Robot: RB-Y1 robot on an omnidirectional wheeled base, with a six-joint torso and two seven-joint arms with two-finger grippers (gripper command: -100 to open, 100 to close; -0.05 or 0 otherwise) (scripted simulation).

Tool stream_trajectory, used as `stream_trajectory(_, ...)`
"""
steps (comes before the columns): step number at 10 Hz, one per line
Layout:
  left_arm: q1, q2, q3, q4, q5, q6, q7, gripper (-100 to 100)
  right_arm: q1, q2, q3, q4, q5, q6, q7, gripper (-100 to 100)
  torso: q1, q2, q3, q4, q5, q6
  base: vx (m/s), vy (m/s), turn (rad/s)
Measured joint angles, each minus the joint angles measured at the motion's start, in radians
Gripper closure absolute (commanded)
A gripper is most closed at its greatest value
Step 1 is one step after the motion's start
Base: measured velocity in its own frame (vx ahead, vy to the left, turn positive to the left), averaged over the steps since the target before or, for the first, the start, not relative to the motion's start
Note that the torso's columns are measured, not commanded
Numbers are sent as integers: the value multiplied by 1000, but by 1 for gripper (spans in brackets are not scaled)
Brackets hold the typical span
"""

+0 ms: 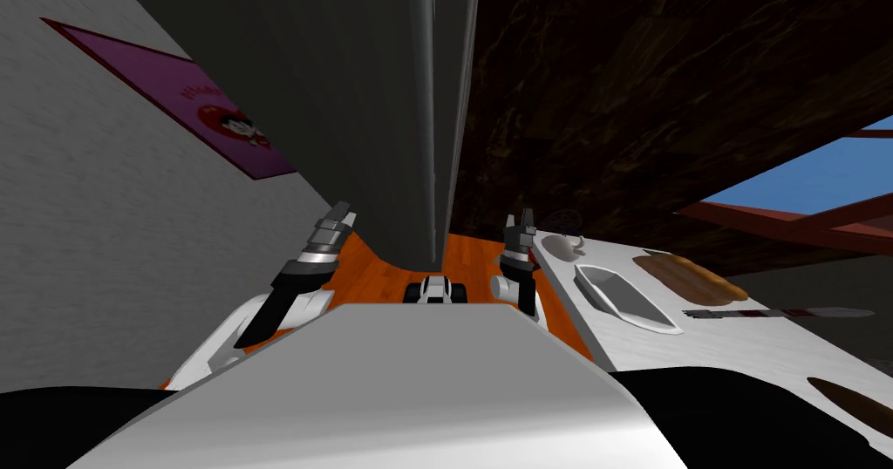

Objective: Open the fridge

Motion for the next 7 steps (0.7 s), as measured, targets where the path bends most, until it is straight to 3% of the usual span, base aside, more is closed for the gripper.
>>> stream_trajectory(7,62,142,97,-62,2,111,61,-100,0,0,0,0,0,0,0,0,0,0,0,0,0,0,12,-92,-20)
